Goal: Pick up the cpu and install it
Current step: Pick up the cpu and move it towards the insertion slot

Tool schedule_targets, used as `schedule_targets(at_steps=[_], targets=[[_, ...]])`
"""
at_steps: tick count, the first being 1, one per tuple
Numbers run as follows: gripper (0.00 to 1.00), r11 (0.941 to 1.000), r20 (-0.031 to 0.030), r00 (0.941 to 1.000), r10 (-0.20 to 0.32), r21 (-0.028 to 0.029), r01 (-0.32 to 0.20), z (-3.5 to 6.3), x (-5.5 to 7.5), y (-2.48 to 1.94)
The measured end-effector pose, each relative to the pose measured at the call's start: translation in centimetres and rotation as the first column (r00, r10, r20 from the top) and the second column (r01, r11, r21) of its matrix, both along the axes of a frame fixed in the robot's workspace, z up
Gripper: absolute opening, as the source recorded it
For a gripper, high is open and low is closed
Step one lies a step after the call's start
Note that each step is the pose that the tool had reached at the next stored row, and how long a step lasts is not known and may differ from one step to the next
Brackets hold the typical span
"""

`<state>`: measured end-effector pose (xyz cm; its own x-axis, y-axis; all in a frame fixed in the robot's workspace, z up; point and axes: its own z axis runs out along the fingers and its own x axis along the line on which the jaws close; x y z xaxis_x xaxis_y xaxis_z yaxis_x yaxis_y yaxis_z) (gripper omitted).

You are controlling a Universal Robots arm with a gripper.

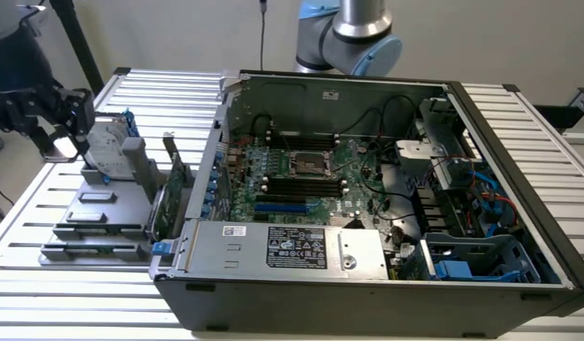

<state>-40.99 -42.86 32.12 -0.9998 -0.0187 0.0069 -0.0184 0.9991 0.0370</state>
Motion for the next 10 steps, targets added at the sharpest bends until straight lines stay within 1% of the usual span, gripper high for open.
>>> schedule_targets(at_steps=[6, 10], targets=[[0.55, 1.0, -0.001, 1.0, 0.003, 0.0, -0.003, 2.72, 1.9, 0.0], [0.55, 1.0, -0.005, 1.0, 0.004, 0.0002, -0.004, 4.53, 3.5, 0.0]])
